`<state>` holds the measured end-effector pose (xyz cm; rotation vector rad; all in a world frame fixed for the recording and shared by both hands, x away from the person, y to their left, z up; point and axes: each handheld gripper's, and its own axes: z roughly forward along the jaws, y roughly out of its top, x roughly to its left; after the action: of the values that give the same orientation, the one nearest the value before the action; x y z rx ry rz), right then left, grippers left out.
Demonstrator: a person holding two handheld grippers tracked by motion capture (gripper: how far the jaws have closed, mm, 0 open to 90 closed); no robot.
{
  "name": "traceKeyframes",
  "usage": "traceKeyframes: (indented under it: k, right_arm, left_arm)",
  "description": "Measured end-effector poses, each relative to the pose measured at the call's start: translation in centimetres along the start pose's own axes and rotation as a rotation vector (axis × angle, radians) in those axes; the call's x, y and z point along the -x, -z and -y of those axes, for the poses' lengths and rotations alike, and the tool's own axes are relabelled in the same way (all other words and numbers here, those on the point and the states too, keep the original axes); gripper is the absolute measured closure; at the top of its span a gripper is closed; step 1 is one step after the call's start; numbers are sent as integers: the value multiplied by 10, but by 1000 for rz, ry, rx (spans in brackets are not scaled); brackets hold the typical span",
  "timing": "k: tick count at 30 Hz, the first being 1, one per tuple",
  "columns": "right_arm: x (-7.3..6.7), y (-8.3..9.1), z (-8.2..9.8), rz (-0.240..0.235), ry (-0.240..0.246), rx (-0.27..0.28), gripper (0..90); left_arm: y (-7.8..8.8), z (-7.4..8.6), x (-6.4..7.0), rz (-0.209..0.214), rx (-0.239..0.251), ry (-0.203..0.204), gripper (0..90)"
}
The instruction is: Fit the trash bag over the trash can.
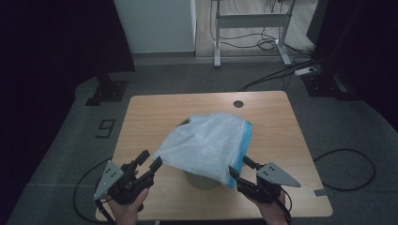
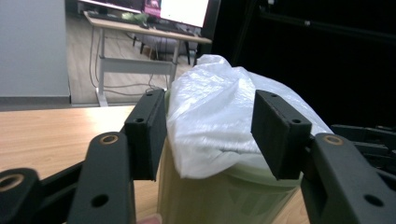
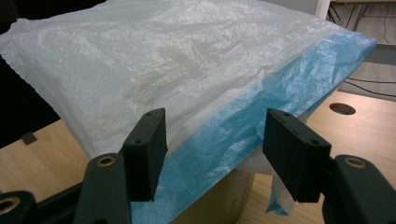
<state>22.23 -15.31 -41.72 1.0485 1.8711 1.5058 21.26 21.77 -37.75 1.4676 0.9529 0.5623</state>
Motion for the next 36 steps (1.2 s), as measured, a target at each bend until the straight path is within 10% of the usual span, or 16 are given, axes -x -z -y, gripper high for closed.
traceKeyframes:
  k: [12,17,24,36]
  right_arm:
    - [0,-4,4,-3,3,-20,391]
    - [0,-4,4,-5,5,-22,392]
    - [1,-1,4,-10,3,-17,387]
    - [17,13,-8,5,-33,50,327]
  left_arm:
    - [-54,-17,-3,-29,-173,-76,422]
    - [-66,-15,0,-3,-236,-108,543]
    - [-62,-8,2,22,-208,-139,852]
    - [-27,7,-12,84,-158,-88,870]
